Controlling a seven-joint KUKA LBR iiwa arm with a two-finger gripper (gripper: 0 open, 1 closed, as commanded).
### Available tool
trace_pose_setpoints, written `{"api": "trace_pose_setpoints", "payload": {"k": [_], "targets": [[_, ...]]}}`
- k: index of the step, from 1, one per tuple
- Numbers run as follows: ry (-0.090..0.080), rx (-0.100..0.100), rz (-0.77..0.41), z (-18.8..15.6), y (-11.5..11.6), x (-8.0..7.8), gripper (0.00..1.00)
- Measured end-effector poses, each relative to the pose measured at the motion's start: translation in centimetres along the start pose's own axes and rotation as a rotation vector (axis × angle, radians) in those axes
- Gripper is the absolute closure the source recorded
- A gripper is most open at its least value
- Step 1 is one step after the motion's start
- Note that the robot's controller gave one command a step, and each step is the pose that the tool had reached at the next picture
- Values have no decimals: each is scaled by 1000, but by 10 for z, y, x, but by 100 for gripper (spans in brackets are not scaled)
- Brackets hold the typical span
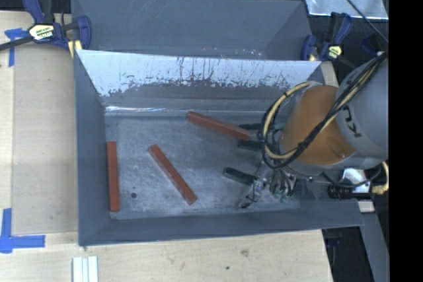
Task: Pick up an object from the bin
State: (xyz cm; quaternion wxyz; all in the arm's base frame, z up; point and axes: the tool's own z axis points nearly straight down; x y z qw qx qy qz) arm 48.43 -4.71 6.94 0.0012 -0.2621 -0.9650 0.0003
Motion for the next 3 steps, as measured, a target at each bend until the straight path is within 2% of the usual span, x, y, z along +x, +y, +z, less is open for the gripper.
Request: {"api": "trace_pose_setpoints", "payload": {"k": [1, 2, 3], "targets": [[0, 0, -3, 0, 0, 0, 0], [-2, -1, -4, -1, 0, -1, 100], [-12, -5, -6, -120, 0, -3, 100]]}}
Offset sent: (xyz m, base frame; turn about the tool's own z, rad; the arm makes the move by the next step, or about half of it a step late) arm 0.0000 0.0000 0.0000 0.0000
